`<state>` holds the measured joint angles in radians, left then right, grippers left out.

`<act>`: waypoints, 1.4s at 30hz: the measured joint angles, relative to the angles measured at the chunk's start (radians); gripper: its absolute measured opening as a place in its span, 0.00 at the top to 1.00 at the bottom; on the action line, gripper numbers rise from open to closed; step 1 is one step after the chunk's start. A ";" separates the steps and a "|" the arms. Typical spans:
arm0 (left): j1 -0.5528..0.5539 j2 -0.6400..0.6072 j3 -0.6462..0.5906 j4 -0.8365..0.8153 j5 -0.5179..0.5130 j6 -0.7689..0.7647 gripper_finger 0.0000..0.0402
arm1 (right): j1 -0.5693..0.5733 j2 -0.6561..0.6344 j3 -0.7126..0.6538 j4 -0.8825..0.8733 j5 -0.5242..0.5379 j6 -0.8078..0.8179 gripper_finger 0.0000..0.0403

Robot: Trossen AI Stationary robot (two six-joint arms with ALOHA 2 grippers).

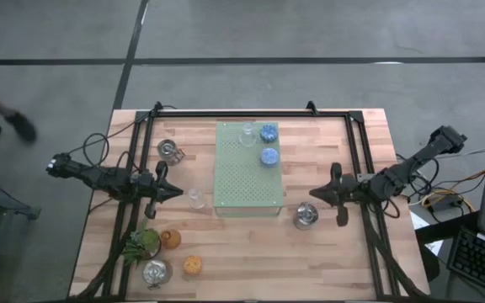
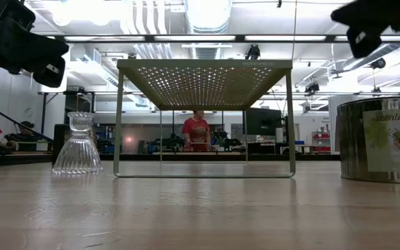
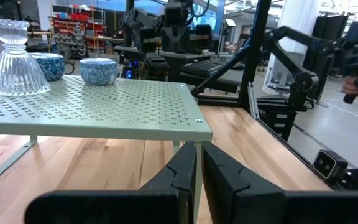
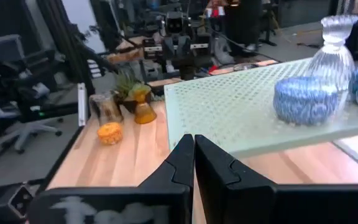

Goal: Pick & Place candle stick holders
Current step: Put the transparent candle holder on the shelf aligned with the other transparent candle holder

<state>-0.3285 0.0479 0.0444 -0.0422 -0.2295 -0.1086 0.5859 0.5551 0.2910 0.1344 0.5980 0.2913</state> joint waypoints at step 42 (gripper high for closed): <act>0.000 0.003 0.000 0.001 0.000 0.000 0.93 | -0.116 -0.548 -0.277 -0.105 -0.408 -0.118 0.98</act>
<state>-0.3283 0.0509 0.0444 -0.0414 -0.2295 -0.1085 0.4702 0.0068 0.0143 0.0291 0.1903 0.1735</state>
